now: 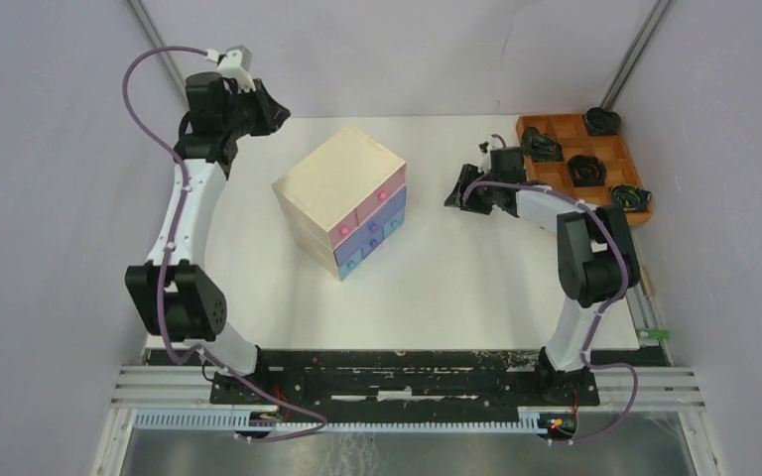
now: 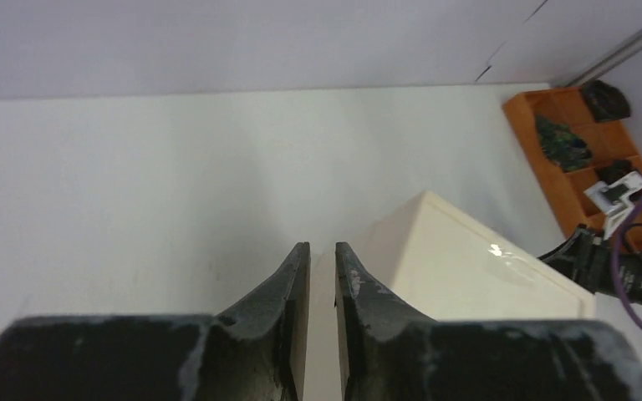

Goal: Organize the makeup
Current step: Move the storage box to the center of the board, then open the drawer in the storage box.

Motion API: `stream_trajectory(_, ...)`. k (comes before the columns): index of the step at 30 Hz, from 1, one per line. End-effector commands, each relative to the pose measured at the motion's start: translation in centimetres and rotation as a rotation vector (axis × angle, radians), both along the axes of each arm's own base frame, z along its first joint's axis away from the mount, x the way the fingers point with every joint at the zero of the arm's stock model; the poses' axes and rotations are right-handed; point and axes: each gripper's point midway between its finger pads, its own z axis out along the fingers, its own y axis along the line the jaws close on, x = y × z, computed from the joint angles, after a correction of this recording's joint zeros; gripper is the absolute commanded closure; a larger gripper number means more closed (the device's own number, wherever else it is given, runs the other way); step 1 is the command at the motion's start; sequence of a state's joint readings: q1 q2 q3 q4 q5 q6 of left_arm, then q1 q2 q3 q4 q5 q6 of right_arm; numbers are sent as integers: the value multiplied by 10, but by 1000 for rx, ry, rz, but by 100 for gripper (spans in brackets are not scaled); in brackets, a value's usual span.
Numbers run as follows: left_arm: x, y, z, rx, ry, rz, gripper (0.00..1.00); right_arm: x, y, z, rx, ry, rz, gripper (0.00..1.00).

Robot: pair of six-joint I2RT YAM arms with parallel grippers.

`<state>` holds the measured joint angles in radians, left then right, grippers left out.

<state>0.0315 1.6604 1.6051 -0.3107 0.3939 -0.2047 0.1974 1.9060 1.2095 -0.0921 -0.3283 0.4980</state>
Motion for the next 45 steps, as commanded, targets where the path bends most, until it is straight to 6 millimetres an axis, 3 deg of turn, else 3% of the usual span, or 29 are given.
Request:
stream_trajectory(1, -37, -14, 70, 16, -125, -60, 75, -29, -5, 13, -5, -28, 17, 43)
stream_trajectory(4, -63, -39, 76, 29, -137, -140, 72, -49, 1, 14, 45, -15, 27, 44)
stream_trajectory(8, -90, -68, 59, 52, -97, -226, 71, -73, 9, 10, 62, 2, 53, 45)
stream_trajectory(10, -98, -81, 45, 59, -68, -260, 79, -82, 17, 10, 70, 0, 77, 45)
stream_trajectory(11, -101, -87, 34, 66, -47, -271, 92, -85, 23, 12, 81, -3, 92, 46)
stream_trajectory(12, -104, -92, 28, 78, -39, -281, 96, -88, 30, 15, 95, -9, 109, 46)
stream_trajectory(15, -110, -102, 4, 119, 2, -294, 97, -91, 49, 24, 146, -42, 147, 46)
stream_trajectory(23, -117, -113, -29, 174, 56, -314, 97, -82, 84, 28, 385, -44, 176, 46)
stream_trajectory(34, -124, -104, -83, 282, 186, -257, 97, -56, 112, 19, 563, -49, 165, 47)
stream_trajectory(45, -135, -97, -108, 294, 249, -230, 97, -51, 135, 25, 665, -66, 207, 47)
